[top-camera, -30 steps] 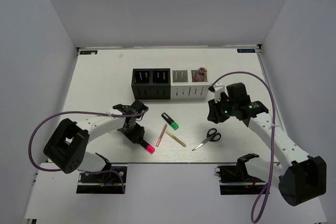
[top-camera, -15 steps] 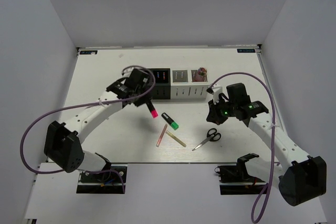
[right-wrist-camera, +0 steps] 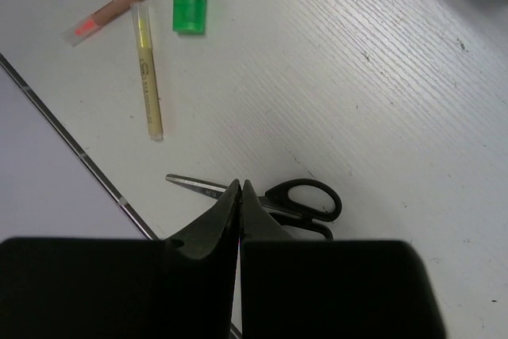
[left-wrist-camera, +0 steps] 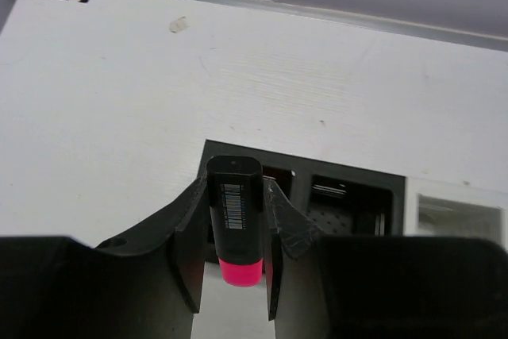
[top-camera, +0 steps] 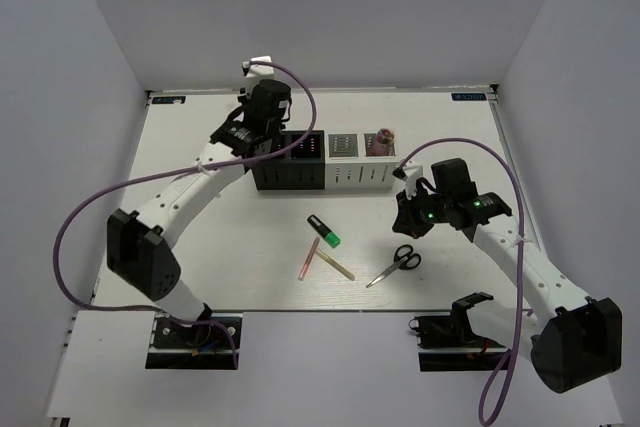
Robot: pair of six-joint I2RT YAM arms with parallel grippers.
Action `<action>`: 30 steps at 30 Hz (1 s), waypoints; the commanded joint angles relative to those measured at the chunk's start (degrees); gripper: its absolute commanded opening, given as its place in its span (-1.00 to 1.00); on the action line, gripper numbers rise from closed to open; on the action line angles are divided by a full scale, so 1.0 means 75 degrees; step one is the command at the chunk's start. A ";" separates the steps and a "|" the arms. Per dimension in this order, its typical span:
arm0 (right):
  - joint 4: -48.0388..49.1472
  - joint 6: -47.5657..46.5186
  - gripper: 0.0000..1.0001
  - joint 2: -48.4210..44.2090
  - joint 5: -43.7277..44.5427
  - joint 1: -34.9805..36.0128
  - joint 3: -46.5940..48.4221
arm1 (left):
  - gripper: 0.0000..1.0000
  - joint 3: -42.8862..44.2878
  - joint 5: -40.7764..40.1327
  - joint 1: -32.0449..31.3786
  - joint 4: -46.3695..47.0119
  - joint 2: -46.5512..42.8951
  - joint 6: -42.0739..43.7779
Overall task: Sort the stationery into containers
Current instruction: Place the pen in the storage box.
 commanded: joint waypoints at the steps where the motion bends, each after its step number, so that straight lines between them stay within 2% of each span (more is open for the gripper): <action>1: 0.0035 -0.0068 -1.00 -0.0094 -0.0163 0.0008 -0.0010 | -1.00 0.0328 -0.0840 0.0124 0.0587 0.0345 0.0727; 9: -0.0046 -0.0068 -1.00 -0.0129 -0.0151 -0.0015 0.0001 | -1.00 0.0375 -0.1145 0.0265 0.0998 0.1164 0.0705; 21: -0.0058 -0.0079 -1.00 -0.0129 -0.0140 0.0008 0.0048 | -1.00 0.0106 -0.0770 0.0406 0.0846 0.1564 -0.0057; 25: -0.0058 -0.0079 -1.00 -0.0129 -0.0151 -0.0027 0.0024 | -0.84 0.0106 -0.0653 0.0417 0.0811 0.1635 -0.0268; 30: -0.0070 -0.0103 -1.00 -0.0140 -0.0139 0.0008 0.0036 | -0.50 0.0047 -0.0582 0.0394 0.0729 0.1670 -0.0409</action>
